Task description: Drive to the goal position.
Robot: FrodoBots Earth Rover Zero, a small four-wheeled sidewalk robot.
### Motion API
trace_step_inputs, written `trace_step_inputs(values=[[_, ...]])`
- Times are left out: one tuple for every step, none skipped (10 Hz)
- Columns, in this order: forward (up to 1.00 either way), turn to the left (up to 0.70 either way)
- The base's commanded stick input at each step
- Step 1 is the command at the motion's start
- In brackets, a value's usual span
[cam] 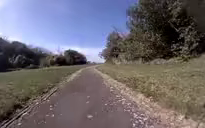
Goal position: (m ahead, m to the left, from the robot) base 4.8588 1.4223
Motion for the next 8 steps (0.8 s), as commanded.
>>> trace_step_inputs(values=[[0.70,0.00],[0.70,0.01],[0.70,0.11],[0.70,0.14],[0.70,0.14],[0.70,0.14],[0.70,0.14],[0.70,0.14]])
